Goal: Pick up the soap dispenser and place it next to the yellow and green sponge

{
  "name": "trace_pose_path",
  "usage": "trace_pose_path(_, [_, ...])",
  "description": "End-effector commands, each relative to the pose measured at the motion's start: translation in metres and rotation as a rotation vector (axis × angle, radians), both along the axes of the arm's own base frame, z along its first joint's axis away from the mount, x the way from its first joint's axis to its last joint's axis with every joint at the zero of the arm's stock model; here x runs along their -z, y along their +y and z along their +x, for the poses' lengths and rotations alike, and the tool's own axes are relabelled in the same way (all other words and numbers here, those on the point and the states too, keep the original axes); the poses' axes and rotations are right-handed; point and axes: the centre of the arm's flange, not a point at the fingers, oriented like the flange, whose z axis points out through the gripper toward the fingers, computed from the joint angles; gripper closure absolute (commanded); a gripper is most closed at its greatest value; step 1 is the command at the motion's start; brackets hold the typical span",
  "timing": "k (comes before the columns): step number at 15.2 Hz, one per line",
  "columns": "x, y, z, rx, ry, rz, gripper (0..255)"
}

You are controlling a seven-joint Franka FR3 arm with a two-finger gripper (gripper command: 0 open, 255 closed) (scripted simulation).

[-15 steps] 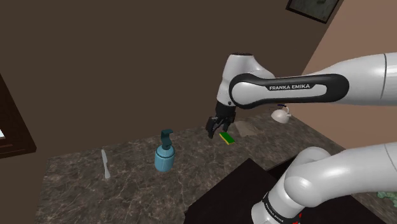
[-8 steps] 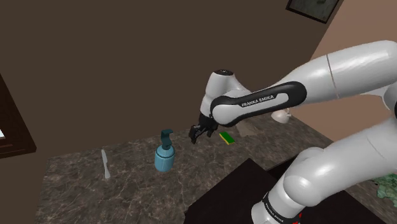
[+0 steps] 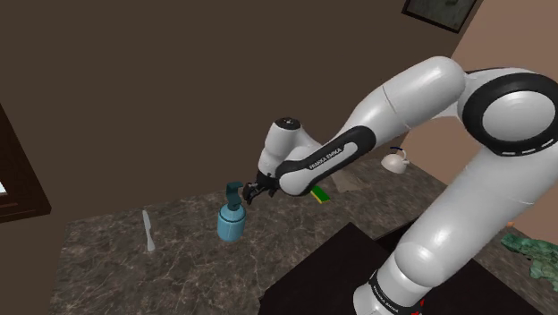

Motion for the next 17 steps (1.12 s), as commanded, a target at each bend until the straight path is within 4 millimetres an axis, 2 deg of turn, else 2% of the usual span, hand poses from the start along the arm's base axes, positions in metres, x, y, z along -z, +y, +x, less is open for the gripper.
trace_pose_path(1, [0.017, 0.007, 0.016, 0.013, -0.03, 0.0, 0])
trace_pose_path(8, [0.069, 0.026, 0.074, 0.053, -0.121, -0.01, 0])
trace_pose_path(15, [0.105, 0.024, 0.084, 0.053, -0.121, -0.01, 0])
trace_pose_path(17, [0.108, 0.024, 0.085, 0.053, -0.121, -0.01, 0])
